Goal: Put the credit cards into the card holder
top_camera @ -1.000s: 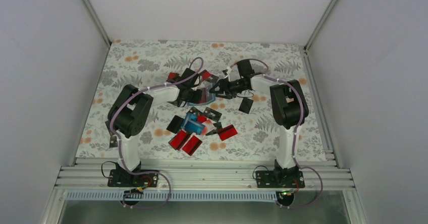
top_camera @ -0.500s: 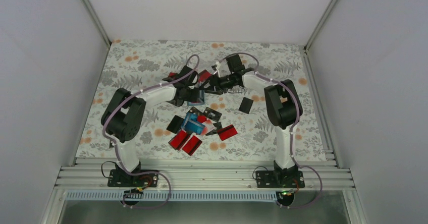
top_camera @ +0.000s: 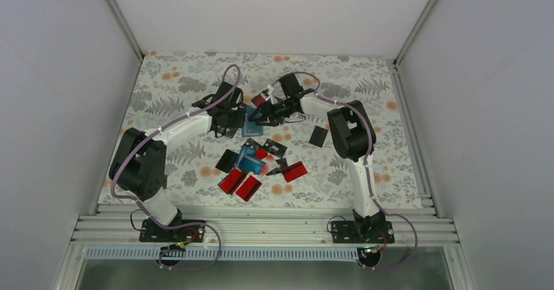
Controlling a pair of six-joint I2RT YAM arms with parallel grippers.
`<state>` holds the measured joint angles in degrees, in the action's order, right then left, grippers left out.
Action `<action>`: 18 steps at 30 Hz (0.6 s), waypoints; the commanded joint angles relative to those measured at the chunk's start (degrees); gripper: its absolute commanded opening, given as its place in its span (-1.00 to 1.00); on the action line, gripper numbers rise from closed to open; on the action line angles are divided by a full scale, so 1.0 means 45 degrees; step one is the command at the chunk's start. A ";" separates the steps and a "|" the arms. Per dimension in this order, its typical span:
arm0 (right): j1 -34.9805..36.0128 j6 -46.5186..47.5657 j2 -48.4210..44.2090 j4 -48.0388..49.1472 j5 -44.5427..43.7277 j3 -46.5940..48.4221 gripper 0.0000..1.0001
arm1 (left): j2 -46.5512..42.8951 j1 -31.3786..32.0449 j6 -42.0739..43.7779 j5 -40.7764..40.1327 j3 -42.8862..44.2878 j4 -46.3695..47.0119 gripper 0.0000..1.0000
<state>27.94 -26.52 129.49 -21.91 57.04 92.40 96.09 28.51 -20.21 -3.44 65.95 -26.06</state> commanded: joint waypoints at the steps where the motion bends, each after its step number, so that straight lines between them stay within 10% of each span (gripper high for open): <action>1: 0.0247 -0.0063 0.0387 -0.0199 0.0119 0.0709 0.03 | -0.0637 -0.0235 -0.0249 -0.0499 -0.0689 0.0108 -0.43; 18: 0.0450 0.0012 0.1394 -0.0891 -0.1256 0.0894 -0.32 | 0.0120 -0.0633 0.0341 0.0435 -0.1030 0.1872 -0.40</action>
<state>29.26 -26.87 133.91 -23.53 54.37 96.05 94.24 25.98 -20.10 -3.46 60.69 -21.30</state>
